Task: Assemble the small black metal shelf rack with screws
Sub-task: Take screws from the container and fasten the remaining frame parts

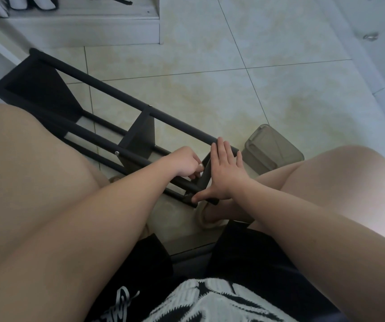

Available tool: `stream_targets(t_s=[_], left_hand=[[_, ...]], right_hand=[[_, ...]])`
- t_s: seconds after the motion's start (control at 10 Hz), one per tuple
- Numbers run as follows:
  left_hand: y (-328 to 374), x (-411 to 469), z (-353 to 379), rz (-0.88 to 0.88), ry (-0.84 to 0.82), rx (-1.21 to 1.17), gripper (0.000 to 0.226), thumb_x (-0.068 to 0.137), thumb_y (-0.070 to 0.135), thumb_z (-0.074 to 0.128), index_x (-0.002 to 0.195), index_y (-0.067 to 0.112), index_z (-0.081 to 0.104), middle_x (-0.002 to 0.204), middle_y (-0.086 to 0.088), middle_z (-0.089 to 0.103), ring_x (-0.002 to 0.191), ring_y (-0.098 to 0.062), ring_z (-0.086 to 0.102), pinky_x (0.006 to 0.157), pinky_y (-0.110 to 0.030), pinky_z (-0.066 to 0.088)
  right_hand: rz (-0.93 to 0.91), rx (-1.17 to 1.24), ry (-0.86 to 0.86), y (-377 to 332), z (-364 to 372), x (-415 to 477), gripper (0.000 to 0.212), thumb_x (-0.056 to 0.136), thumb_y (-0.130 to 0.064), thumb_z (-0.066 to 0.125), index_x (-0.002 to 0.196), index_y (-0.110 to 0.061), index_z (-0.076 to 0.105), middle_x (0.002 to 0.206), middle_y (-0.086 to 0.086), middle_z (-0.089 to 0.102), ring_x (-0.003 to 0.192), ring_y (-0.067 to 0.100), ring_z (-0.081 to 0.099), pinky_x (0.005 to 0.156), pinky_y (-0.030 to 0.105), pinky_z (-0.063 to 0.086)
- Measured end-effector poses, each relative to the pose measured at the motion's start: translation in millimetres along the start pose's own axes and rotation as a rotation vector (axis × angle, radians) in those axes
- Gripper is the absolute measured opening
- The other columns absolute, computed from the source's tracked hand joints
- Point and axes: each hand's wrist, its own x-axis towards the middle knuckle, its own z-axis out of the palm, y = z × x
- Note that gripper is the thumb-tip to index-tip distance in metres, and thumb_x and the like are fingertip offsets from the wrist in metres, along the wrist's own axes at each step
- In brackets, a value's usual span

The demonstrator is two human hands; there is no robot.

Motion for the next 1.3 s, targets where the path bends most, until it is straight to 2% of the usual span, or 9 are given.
stream_targets(t_s=[0.2,0.4,0.6,0.9,1.1,1.3], left_hand=[[0.5,-2.2,-2.6,0.008,-0.006,0.038,0.016,0.098,0.024,0.060,0.086,0.020,0.070,0.086,0.002,0.076,0.084,-0.012,0.072,0.097,-0.041,0.052],[-1.4,0.0,-4.5,0.010,-0.018,0.027,0.022,0.096,0.023,0.061,0.076,0.026,0.068,0.080,0.004,0.076,0.079,-0.010,0.072,0.097,-0.040,0.052],[-0.9,0.1,-4.3,0.008,-0.004,-0.007,0.019,0.098,0.024,0.060,0.080,0.027,0.066,0.082,0.004,0.076,0.078,-0.008,0.072,0.098,-0.041,0.051],[0.2,-1.2,0.0,-0.023,0.008,0.017,0.021,0.096,0.025,0.059,0.085,0.017,0.074,0.088,-0.003,0.077,0.089,-0.021,0.072,0.096,-0.043,0.052],[3.9,0.3,-3.9,-0.090,-0.076,0.016,0.023,0.098,0.020,0.054,0.096,0.008,0.074,0.097,-0.004,0.077,0.094,-0.020,0.073,0.093,-0.041,0.052],[5.4,-1.8,-3.6,-0.074,-0.107,0.097,0.027,0.099,0.019,0.049,0.099,0.007,0.074,0.101,-0.004,0.076,0.095,-0.020,0.071,0.099,-0.044,0.051]], right_hand=[[0.002,-0.003,-0.005,-0.5,0.0,-0.2,0.165,0.049,-0.097,0.060,0.153,-0.005,-0.028,0.160,0.013,-0.039,0.148,0.030,-0.034,0.124,0.058,-0.006],[0.002,0.001,-0.009,-0.4,-0.5,0.1,0.165,0.050,-0.097,0.061,0.153,-0.005,-0.029,0.160,0.012,-0.039,0.148,0.029,-0.035,0.124,0.058,-0.006],[0.001,0.008,-0.002,-1.2,-0.2,-0.1,0.165,0.050,-0.097,0.062,0.153,-0.005,-0.028,0.160,0.012,-0.038,0.149,0.029,-0.034,0.124,0.058,-0.007],[0.000,0.006,-0.004,-1.3,0.1,-0.1,0.166,0.049,-0.098,0.061,0.153,-0.004,-0.029,0.160,0.012,-0.038,0.148,0.029,-0.034,0.124,0.058,-0.007],[0.001,0.006,-0.008,-2.7,2.9,1.3,0.166,0.048,-0.099,0.059,0.152,-0.005,-0.030,0.159,0.012,-0.040,0.148,0.030,-0.035,0.123,0.059,-0.007],[0.003,0.012,-0.004,-2.7,5.5,3.1,0.167,0.047,-0.099,0.059,0.152,-0.005,-0.030,0.159,0.012,-0.040,0.147,0.030,-0.036,0.123,0.059,-0.009]])
